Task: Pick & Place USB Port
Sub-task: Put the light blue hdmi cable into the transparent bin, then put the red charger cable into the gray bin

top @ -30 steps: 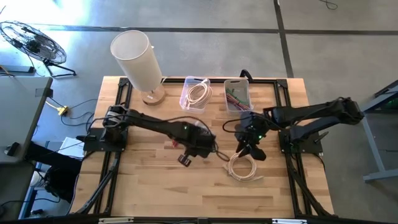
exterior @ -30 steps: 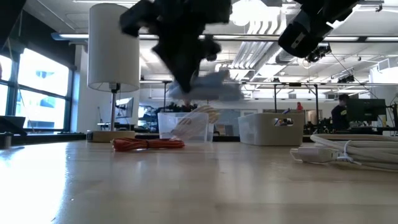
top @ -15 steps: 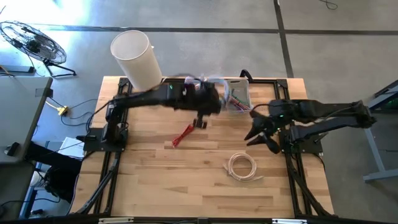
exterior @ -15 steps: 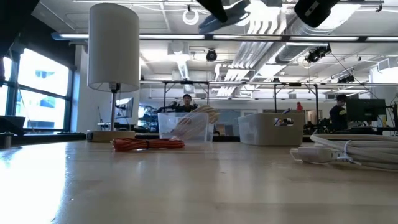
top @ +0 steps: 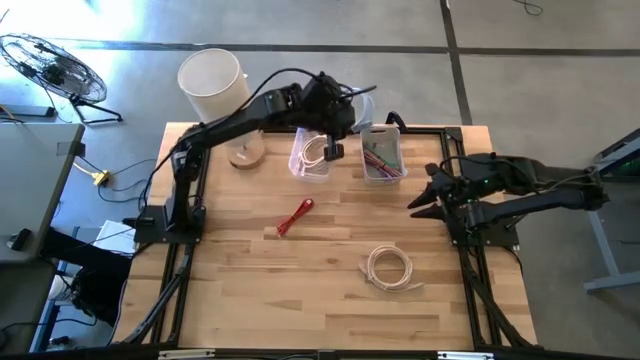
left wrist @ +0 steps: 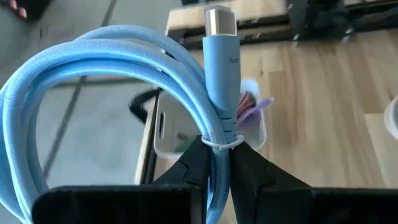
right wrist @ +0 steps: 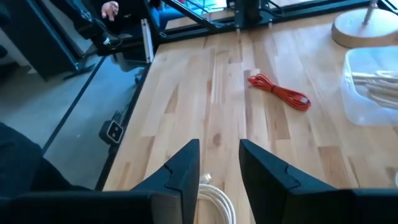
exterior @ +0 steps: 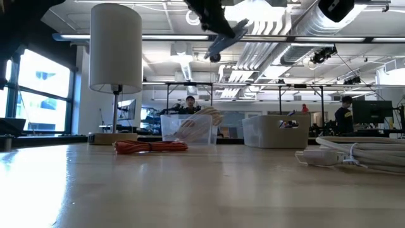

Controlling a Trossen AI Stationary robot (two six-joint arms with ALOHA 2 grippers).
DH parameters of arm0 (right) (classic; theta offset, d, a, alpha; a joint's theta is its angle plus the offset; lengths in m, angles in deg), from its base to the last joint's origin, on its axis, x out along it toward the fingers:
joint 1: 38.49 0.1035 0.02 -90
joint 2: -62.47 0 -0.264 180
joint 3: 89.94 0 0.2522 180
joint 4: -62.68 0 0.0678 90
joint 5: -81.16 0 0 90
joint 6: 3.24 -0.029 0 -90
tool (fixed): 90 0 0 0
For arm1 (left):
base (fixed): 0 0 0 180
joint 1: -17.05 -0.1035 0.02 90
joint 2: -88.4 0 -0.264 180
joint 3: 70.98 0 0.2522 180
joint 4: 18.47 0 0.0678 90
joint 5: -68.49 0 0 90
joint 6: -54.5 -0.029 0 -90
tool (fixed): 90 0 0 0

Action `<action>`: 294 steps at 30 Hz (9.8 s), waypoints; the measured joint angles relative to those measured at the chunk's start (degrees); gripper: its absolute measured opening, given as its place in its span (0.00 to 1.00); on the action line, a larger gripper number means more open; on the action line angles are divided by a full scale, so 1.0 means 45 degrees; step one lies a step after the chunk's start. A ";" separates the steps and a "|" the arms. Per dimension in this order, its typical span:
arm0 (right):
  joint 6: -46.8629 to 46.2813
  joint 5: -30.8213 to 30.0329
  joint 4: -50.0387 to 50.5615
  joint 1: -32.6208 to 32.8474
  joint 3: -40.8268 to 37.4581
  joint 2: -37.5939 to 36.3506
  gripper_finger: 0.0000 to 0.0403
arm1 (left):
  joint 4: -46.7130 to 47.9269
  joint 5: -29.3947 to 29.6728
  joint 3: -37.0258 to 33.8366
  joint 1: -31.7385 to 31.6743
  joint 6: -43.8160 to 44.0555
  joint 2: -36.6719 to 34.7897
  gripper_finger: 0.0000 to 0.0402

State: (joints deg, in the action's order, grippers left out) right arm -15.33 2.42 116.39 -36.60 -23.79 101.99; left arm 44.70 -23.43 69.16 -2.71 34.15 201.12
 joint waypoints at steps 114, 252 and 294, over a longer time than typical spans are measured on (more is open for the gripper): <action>0.0467 0.0123 0.1159 0.0869 -0.0015 0.0073 0.26 | 0.3553 0.3164 -0.5916 0.5441 0.3808 -0.3889 0.36; 0.1174 -0.0117 -0.1912 0.2200 -0.0015 0.0727 0.26 | 0.4139 0.6327 -0.1319 0.7186 0.6447 -0.2155 0.00; 0.3807 -0.3549 -0.9032 0.2380 -0.0010 0.2490 0.57 | -0.6683 0.4504 -0.4135 0.7032 0.0902 -0.3810 0.00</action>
State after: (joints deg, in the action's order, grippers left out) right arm 1.79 -13.55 75.75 -25.89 -23.84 113.19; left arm 14.62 -3.16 50.55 28.93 38.21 183.97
